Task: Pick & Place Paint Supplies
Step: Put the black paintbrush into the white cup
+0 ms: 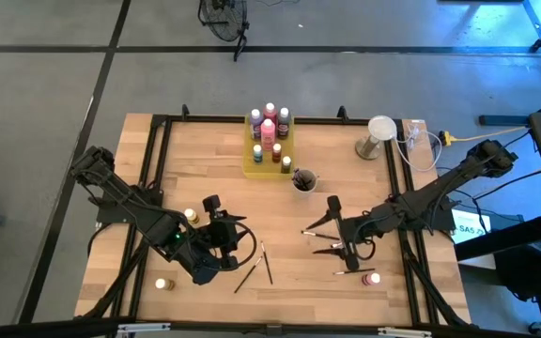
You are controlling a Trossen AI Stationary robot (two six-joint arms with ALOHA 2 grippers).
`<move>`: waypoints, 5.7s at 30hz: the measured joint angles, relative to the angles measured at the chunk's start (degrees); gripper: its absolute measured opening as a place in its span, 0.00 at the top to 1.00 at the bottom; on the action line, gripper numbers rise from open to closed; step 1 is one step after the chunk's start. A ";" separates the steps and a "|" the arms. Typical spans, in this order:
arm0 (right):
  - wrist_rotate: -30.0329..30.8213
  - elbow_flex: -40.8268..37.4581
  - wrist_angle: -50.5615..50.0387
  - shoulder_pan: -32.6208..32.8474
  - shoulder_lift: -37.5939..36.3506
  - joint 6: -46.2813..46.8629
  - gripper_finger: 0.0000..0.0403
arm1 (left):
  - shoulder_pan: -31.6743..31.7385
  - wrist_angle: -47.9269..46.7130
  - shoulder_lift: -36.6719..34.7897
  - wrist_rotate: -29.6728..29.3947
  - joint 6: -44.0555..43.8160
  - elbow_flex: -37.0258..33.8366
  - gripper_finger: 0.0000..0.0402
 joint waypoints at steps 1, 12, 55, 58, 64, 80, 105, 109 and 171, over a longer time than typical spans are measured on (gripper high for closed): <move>-0.01 0.00 0.25 0.00 0.00 0.02 0.25 | 0.00 0.02 0.00 0.02 0.02 0.00 0.64; 0.07 0.00 1.66 -0.06 0.00 -0.41 0.29 | 0.00 0.00 0.00 0.02 0.02 0.00 0.64; 3.93 0.07 -3.40 1.54 2.03 3.23 0.42 | 0.00 0.00 0.00 0.04 -0.18 0.00 0.64; 3.60 0.07 -8.41 1.42 2.36 6.63 0.35 | 0.00 0.00 0.00 0.37 -0.29 0.00 0.64; 4.32 0.04 -16.95 1.42 4.30 14.72 0.34 | -0.01 -0.02 0.00 0.72 -0.40 0.00 0.64; 2.89 0.04 -18.25 -7.87 16.76 16.96 0.40 | -0.02 -0.02 0.00 0.59 -0.40 0.00 0.64; 1.33 0.20 -13.07 -10.69 30.73 13.03 0.40 | -0.02 -0.03 0.00 0.67 -0.40 0.00 0.64; -0.08 0.18 -12.97 -10.75 30.75 13.01 0.41 | -0.01 -0.02 0.00 0.67 -0.43 0.00 0.64; -7.68 0.00 -13.23 -14.05 30.95 17.76 0.68 | 0.00 -0.01 0.18 0.68 -0.52 0.00 0.64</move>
